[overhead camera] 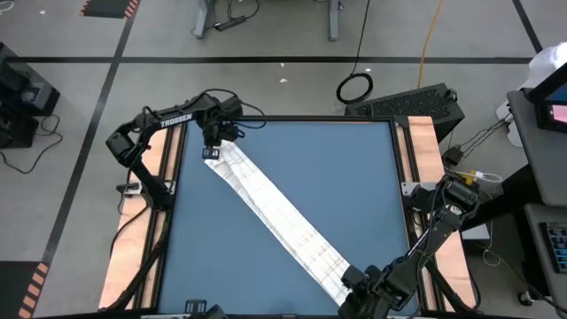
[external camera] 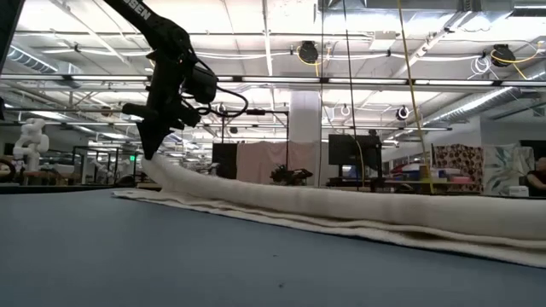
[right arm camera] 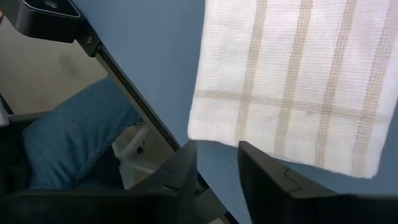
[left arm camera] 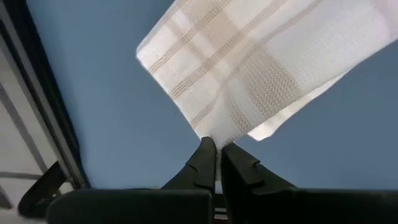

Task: Roll towel into tight, uniform cylinder
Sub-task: Roll the white towel

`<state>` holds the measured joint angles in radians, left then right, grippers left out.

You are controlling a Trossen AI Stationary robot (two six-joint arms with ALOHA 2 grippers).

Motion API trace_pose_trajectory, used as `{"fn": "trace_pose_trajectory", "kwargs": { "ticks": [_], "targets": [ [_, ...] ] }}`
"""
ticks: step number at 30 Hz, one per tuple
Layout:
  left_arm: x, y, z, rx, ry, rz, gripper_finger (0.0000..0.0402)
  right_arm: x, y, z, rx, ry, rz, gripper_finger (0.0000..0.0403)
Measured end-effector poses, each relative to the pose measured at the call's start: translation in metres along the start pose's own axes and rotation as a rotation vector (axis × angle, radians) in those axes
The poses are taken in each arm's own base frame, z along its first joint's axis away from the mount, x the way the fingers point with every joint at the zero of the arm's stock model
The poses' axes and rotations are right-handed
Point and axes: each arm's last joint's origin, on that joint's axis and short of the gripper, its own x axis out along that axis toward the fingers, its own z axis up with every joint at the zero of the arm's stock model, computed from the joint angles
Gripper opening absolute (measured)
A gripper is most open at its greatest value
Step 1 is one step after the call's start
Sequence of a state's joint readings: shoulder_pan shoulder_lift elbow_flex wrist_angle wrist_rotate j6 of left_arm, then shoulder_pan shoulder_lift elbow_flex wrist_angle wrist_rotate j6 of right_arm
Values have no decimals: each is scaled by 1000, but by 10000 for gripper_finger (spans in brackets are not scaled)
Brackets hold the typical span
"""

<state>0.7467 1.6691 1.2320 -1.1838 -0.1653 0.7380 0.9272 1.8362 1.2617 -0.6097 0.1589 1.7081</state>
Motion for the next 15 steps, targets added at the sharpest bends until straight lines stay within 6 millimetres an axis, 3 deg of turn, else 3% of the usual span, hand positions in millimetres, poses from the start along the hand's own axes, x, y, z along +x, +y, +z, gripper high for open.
{"fn": "trace_pose_trajectory", "kwargs": {
  "ticks": [7, 15],
  "targets": [
    [0, -1, 1, 1, -17, -19, 11, 0, 0, 0, -27, -2, 4, 147],
    [0, -5, -4, 38, 37, -53, 11, -1, 2, 2, -122, -134, 26, 147]
  ]
}}
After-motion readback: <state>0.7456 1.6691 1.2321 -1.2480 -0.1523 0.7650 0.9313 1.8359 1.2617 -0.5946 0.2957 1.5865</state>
